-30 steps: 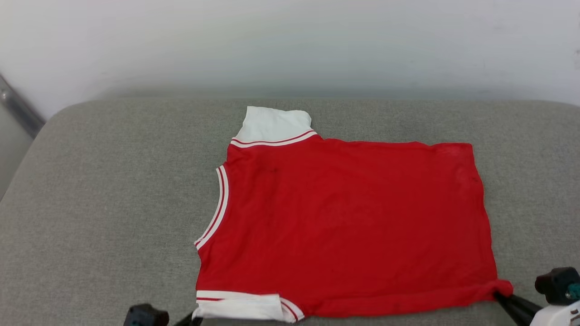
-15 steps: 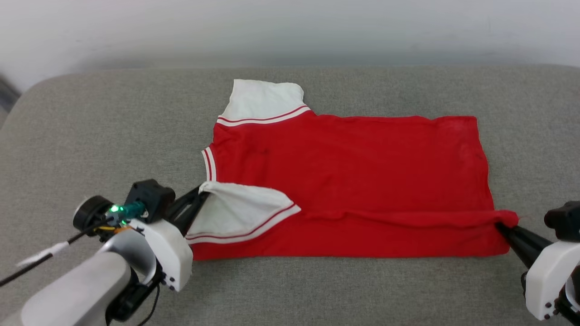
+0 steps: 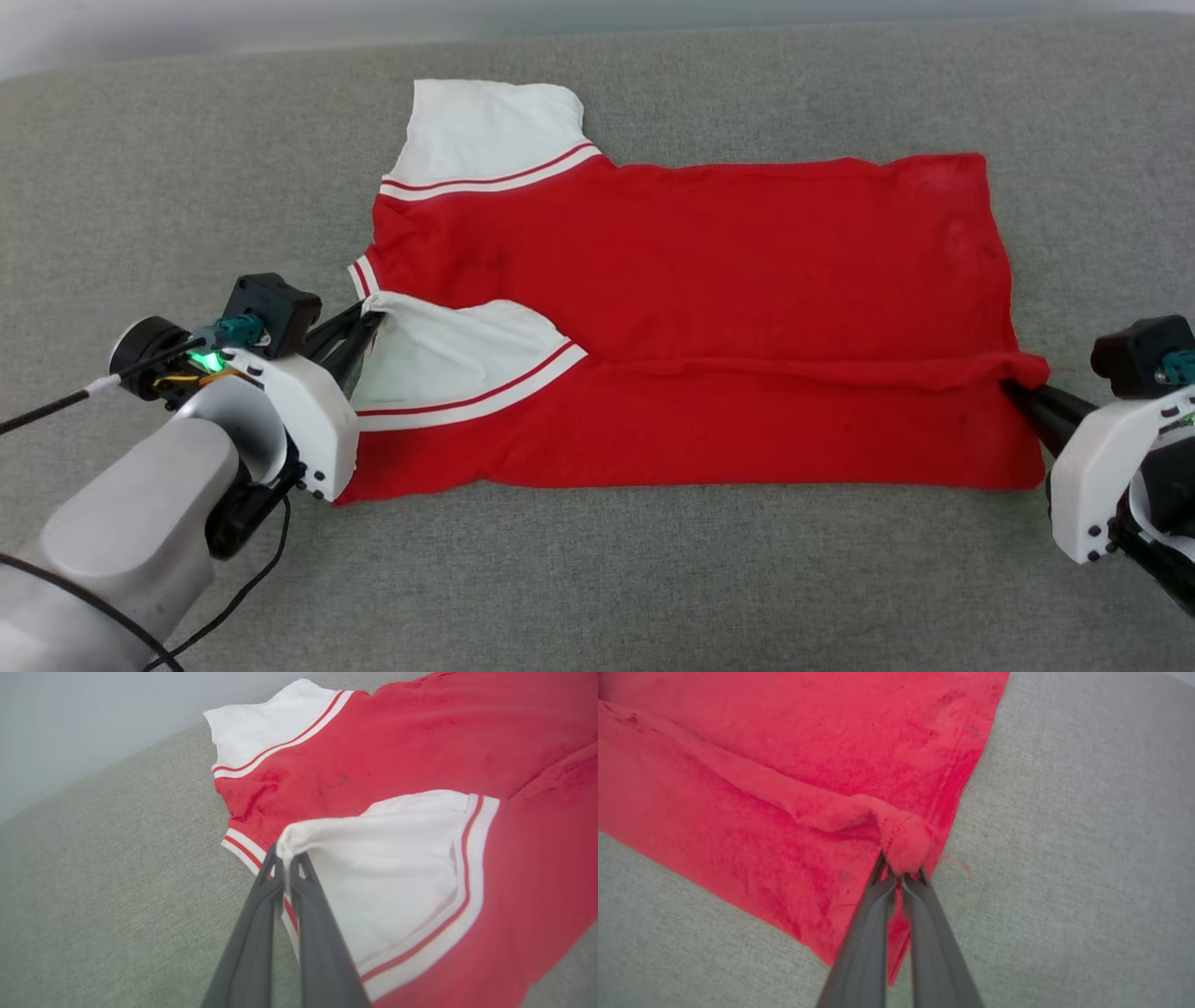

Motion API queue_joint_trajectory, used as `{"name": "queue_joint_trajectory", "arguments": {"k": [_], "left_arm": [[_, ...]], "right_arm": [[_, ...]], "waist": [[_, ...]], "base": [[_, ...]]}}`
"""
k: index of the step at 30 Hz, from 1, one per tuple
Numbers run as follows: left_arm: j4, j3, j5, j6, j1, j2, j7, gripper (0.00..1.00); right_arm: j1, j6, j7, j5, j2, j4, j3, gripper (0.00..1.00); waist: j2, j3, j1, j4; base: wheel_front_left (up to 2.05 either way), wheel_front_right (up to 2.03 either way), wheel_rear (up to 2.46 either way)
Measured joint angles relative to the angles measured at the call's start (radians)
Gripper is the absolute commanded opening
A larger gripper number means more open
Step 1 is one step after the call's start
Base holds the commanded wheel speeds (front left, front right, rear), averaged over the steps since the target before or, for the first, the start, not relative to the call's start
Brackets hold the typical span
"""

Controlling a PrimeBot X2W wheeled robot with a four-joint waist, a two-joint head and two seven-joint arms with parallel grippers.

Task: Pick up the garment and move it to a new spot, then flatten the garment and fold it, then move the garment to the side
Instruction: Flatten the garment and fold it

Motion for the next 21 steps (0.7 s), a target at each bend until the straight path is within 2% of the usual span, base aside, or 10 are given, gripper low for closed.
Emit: {"name": "queue_joint_trajectory", "arguments": {"k": [9, 10, 11, 12, 13, 14, 21], "left_arm": [[0.215, -0.04, -0.014, -0.065, -0.048, -0.084, 0.005, 0.0], [0.23, -0.04, -0.024, -0.067, -0.05, -0.094, 0.0, 0.0], [0.244, -0.043, -0.028, -0.073, -0.053, -0.104, -0.003, 0.16], [0.256, -0.045, -0.031, -0.074, -0.055, -0.11, -0.003, 0.81], [0.267, -0.048, -0.039, -0.076, -0.057, -0.115, -0.003, 1.0], [0.276, -0.05, -0.044, -0.08, -0.06, -0.121, -0.003, 1.0], [0.286, -0.069, -0.076, -0.087, -0.105, -0.118, 0.02, 1.0]], "right_arm": [[-0.128, 0.0, 0.022, 0.005, 0.016, 0.162, 0.116, 0.0], [-0.135, 0.0, 0.016, 0.008, 0.017, 0.174, 0.124, 0.05], [-0.138, 0.0, 0.012, 0.016, 0.019, 0.184, 0.13, 0.27], [-0.141, 0.0, 0.012, 0.026, 0.021, 0.189, 0.138, 0.42], [-0.145, 0.0, 0.012, 0.034, 0.022, 0.193, 0.146, 0.64], [-0.148, 0.0, 0.004, 0.037, 0.022, 0.195, 0.149, 1.0], [-0.136, 0.0, -0.05, 0.068, -0.009, 0.178, 0.136, 1.0]], "waist": [[0.0, 0.038, 0.0, -0.002], [0.0, 0.036, 0.0, -0.002], [0.0, 0.033, 0.0, -0.001], [0.0, 0.028, 0.0, 0.0], [0.0, 0.023, 0.0, 0.001], [0.0, 0.017, -0.0001, 0.002], [-0.0001, -0.047, -0.0001, 0.017]], "base": [[0.0, 0.0, 0.0], [0.0, 0.0, 0.0], [0.0, 0.0, 0.0], [0.0, 0.0, 0.0], [0.0, 0.0, 0.0], [0.0, 0.0, 0.0], [0.0, 0.0, 0.0]]}}
